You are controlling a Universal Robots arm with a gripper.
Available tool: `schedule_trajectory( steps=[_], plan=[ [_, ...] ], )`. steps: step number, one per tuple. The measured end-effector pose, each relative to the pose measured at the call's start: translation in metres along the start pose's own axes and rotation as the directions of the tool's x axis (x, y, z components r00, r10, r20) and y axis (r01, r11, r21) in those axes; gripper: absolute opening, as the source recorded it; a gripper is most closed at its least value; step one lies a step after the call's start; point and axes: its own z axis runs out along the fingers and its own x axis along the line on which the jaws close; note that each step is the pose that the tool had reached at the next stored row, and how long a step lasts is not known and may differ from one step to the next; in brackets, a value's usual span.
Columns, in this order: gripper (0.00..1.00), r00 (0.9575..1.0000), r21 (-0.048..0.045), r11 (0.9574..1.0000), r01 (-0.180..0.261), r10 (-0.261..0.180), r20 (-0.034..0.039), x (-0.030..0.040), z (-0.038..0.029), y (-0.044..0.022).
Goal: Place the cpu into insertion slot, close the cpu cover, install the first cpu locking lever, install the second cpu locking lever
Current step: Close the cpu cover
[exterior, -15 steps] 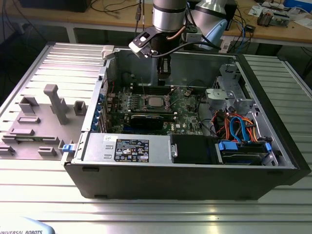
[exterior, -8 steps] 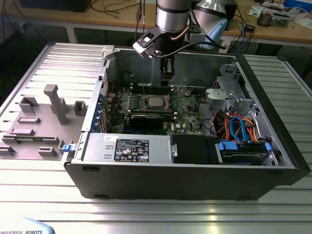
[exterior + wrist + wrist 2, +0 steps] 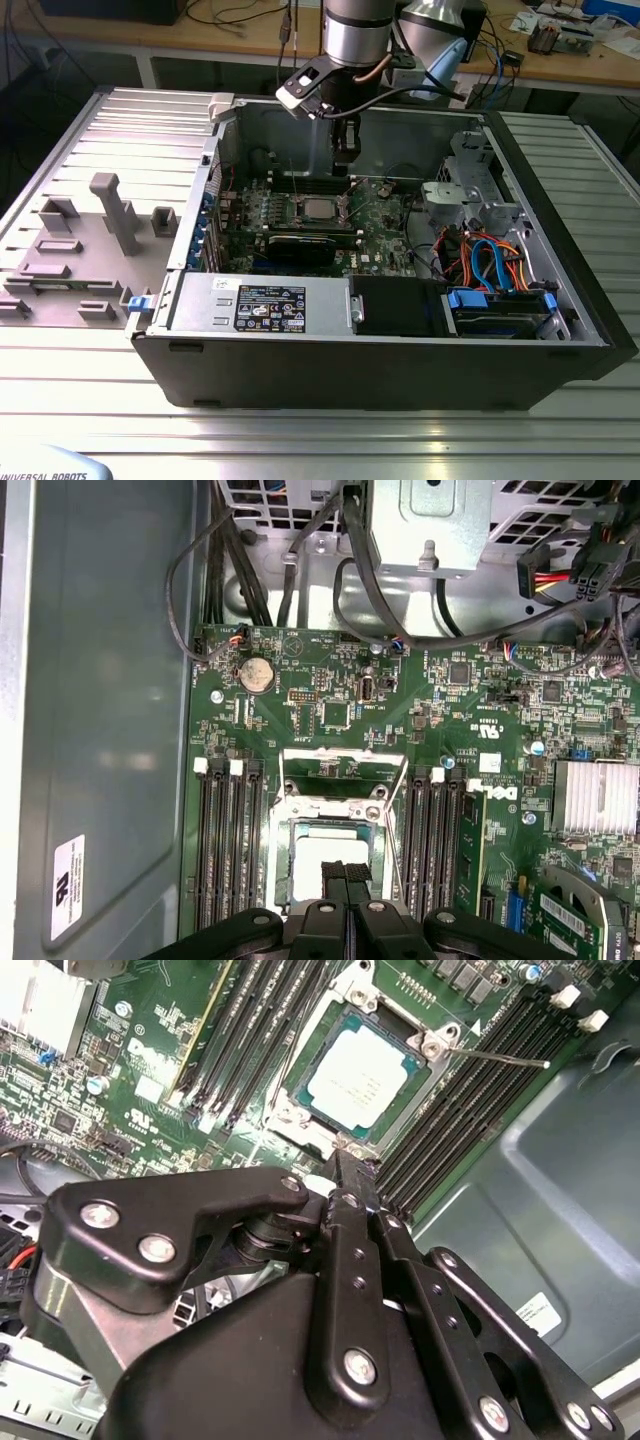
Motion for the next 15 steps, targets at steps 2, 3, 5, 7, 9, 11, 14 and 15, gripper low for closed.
schedule_trajectory(
  steps=[2,3,5,7,9,11,14,15],
  plan=[
    [0.11,1.0,0.0001,1.0,0.0,0.0,0.0,0.0,0.0,0.0005],
    [0.11,1.0,0.0001,1.0,0.0,0.0,0.0,0.0,0.0,0.0009],
    [0.11,1.0,0.0,1.0,0.0,0.0,0.0,-0.0001,0.0,0.0013],
    [0.11,1.0,0.0001,1.0,0.0,0.0,0.0,-0.0001,0.0,0.0017],
    [0.11,1.0,0.0001,1.0,0.0,0.0,0.0,-0.0001,0.0,0.0025],
    [0.11,1.0,0.0001,1.0,0.0,0.0,0.0,-0.0001,0.0,0.0027],
    [0.11,1.0,0.0,1.0,0.0,0.0,0.0,-0.0002,0.0,0.0033],
    [0.11,1.0,0.0,1.0,0.0,0.0,-0.0001,-0.0002,0.0,0.0036]
  ],
)
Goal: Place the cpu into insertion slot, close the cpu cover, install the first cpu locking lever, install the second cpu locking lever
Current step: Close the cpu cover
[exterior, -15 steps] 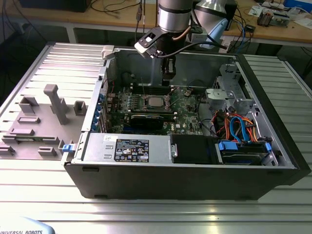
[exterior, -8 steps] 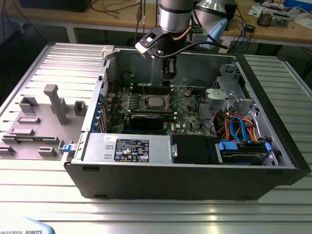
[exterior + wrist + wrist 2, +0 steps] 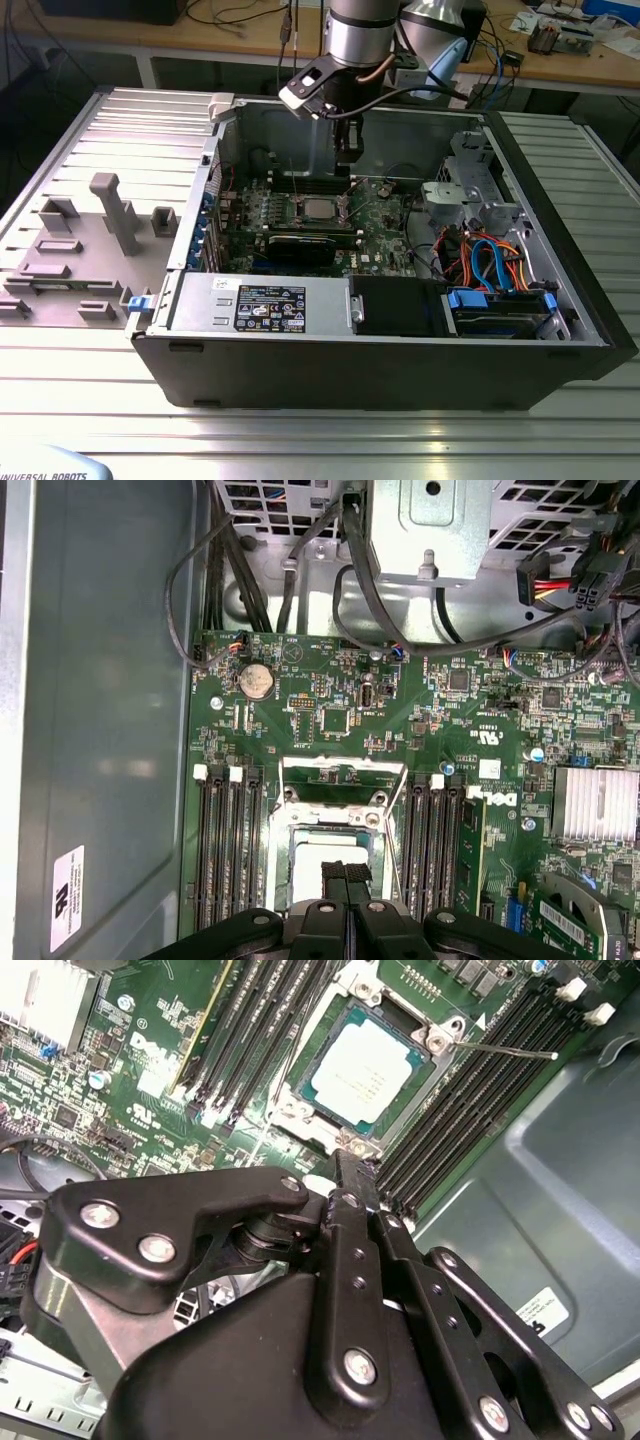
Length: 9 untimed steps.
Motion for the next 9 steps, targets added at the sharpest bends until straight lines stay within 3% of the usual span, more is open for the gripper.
schedule_trajectory(
  steps=[9],
  plan=[
    [0.11,1.0,0.0002,1.0,0.0,0.0,0.0021,-0.0001,0.0,0.0017]
  ],
)
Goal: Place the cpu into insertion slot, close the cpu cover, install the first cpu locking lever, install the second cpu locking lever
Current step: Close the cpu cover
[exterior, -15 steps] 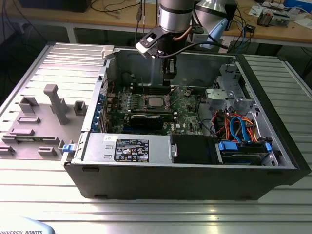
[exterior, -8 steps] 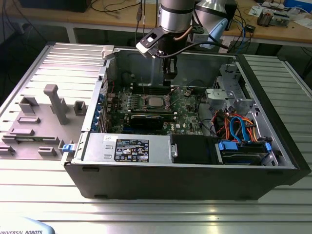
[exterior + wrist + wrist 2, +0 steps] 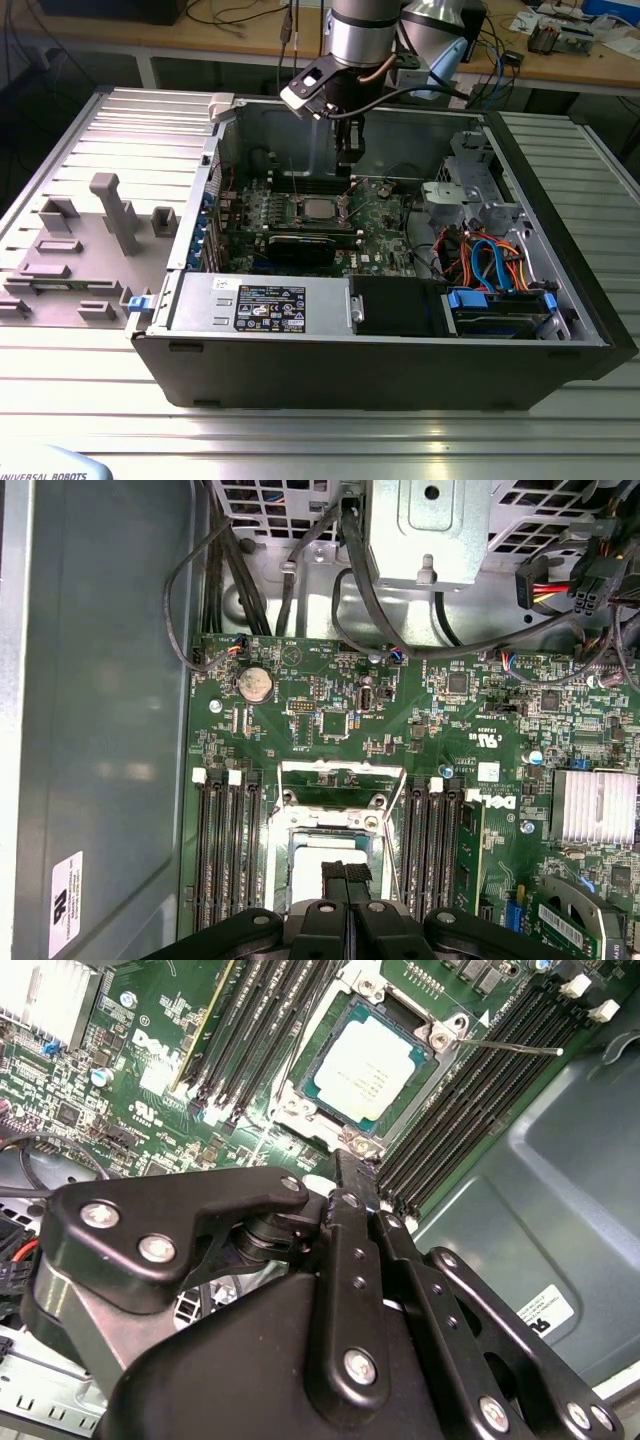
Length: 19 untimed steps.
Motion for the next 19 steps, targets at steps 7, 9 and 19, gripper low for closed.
schedule_trajectory(
  steps=[7,9,19],
  plan=[
    [0.11,1.0,0.0001,1.0,0.0,0.0,0.0005,-0.0001,0.0,0.0021],
    [0.11,1.0,0.0,1.0,0.0,0.0,0.0005,-0.0002,0.0,0.0029],
    [0.11,1.0,0.0001,1.0,0.0,0.0,0.0019,-0.0003,0.0,0.0058]
  ],
)
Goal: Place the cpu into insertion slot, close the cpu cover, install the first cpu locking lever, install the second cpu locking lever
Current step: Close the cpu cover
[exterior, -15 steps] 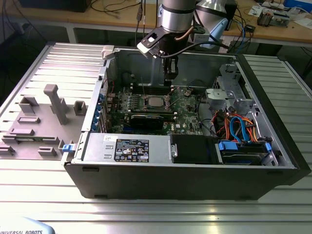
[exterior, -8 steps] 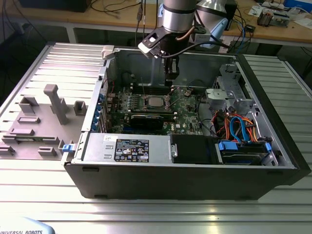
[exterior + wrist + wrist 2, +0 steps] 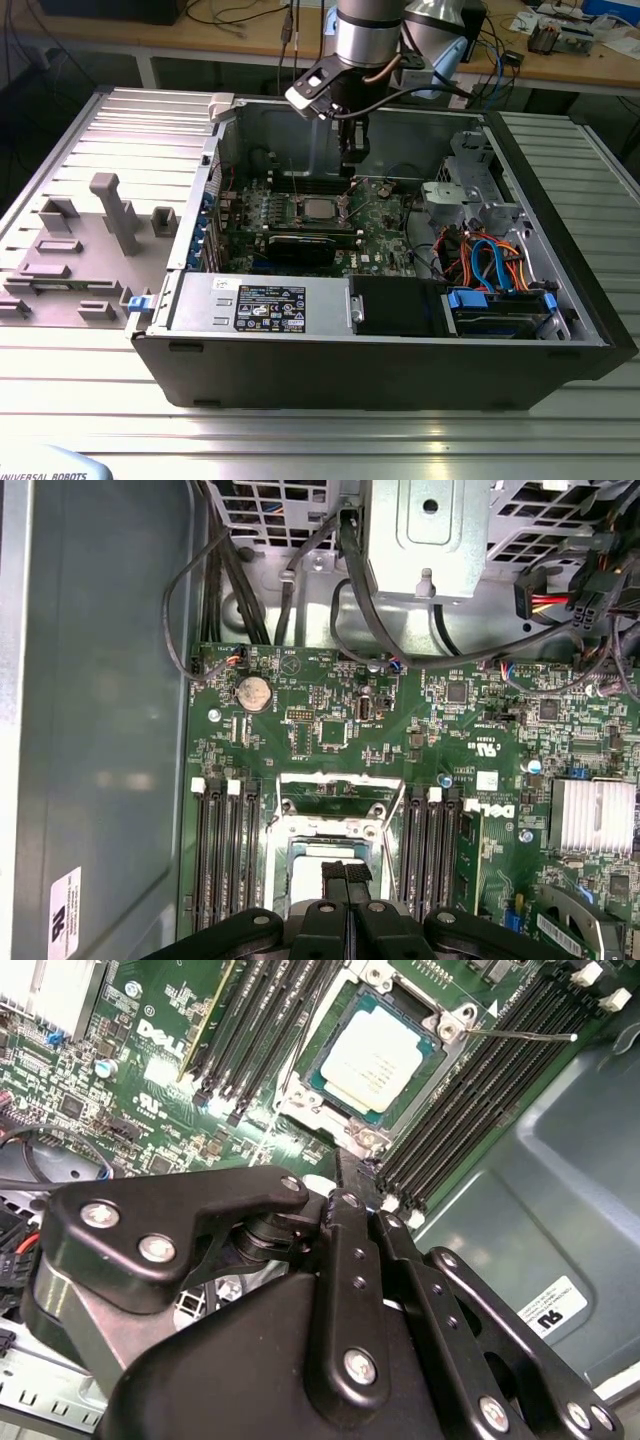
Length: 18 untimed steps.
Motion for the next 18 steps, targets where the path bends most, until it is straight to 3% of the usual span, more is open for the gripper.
schedule_trajectory(
  steps=[18],
  plan=[
    [0.11,1.0,0.0001,1.0,0.0,0.0,0.0026,-0.0003,0.0,0.0052]
  ],
)
